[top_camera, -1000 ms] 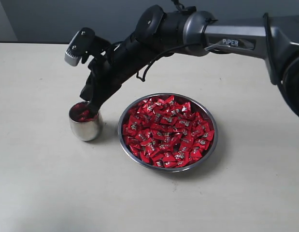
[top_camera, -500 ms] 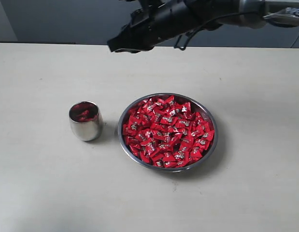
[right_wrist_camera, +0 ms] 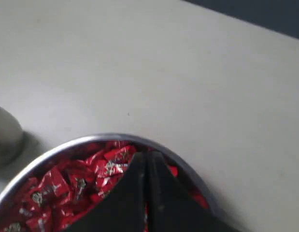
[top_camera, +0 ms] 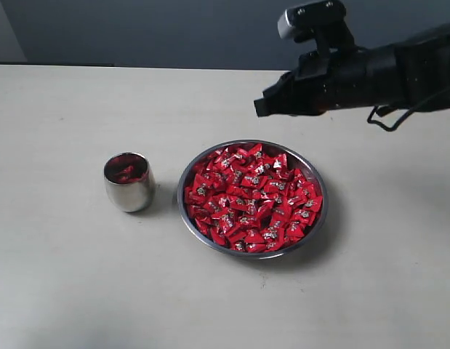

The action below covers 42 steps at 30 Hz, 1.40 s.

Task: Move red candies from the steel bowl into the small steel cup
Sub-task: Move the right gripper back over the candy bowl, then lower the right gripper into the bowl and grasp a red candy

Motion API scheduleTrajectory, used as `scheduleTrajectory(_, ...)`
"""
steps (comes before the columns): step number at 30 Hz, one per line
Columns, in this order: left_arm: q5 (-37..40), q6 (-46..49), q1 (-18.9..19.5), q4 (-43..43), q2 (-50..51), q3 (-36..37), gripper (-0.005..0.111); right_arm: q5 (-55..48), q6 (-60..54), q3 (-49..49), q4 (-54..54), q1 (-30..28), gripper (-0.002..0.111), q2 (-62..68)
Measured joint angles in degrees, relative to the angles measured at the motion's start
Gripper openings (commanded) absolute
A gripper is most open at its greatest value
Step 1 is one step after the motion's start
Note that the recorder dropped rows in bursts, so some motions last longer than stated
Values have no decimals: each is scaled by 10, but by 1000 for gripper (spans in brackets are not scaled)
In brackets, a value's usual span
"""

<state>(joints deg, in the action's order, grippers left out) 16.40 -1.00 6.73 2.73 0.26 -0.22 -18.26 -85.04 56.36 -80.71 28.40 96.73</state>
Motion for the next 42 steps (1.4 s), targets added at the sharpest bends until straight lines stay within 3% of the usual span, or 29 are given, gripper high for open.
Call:
scheduleTrajectory(8, 0, 0, 0, 0, 0, 0, 0, -11, -4, -77, -23, -1, -1, -1)
scheduleTrajectory(17, 0, 0, 0, 0, 0, 0, 0, -88, 144, -82, 159, -1, -1, 1)
scheduleTrajectory(22, 0, 0, 0, 0, 0, 0, 0, -126, 185, -82, 189, -1, -1, 17)
scheduleTrajectory(24, 0, 0, 0, 0, 0, 0, 0, -143, 192, -82, 193, -1, 4, 26)
scheduleTrajectory(31, 0, 0, 0, 0, 0, 0, 0, -154, 207, -82, 195, -1, 41, 48)
scheduleTrajectory(42, 0, 0, 0, 0, 0, 0, 0, -141, 210, -82, 191, -1, 40, 48)
